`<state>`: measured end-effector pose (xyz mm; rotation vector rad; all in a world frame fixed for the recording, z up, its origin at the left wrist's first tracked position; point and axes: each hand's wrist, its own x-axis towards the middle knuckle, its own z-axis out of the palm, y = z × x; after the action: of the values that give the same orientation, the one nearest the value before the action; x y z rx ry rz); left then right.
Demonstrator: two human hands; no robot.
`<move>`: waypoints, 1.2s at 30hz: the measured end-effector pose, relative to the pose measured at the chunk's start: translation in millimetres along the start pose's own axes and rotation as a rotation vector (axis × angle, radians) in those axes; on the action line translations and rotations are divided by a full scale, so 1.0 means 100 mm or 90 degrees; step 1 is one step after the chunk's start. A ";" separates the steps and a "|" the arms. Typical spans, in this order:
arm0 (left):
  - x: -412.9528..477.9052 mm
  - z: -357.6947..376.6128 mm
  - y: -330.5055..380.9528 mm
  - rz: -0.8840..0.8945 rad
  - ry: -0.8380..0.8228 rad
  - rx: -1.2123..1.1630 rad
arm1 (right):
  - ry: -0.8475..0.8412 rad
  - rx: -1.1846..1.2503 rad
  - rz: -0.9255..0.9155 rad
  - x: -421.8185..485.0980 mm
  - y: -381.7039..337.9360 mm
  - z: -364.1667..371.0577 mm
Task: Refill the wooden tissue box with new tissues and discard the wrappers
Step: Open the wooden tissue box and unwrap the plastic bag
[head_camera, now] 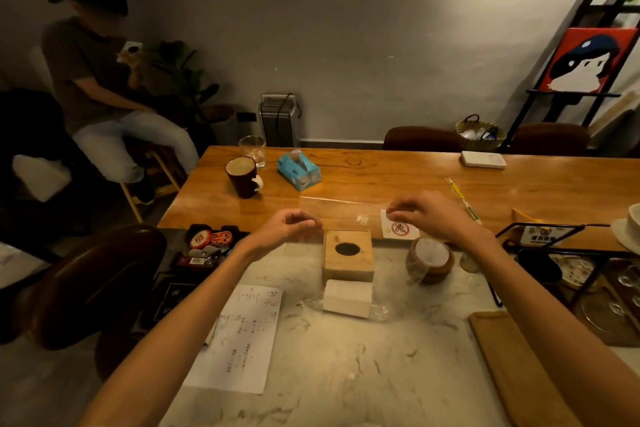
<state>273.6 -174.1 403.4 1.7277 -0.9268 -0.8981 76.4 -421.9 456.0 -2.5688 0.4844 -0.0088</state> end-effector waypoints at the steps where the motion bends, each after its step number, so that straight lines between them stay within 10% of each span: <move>1: 0.03 0.03 0.02 0.002 0.024 -0.016 | -0.004 0.012 0.014 0.07 -0.03 -0.01; 4: 0.08 0.11 0.14 0.034 0.072 -0.075 | 0.065 -0.012 0.047 0.20 -0.09 -0.07; 9: 0.17 0.17 0.50 0.120 0.057 -0.077 | 0.465 -0.159 -0.271 0.19 -0.48 0.06; 24: 0.00 0.04 0.67 0.126 -0.008 0.105 | 0.233 -0.113 -0.399 0.40 -0.78 0.21; 36: -0.07 0.04 0.48 0.112 0.015 0.045 | 0.299 0.317 -0.140 0.36 -0.54 -0.35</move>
<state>258.0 -182.0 448.7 1.6824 -1.0876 -0.7363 124.8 -408.5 510.1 -2.0993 0.3107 -0.7297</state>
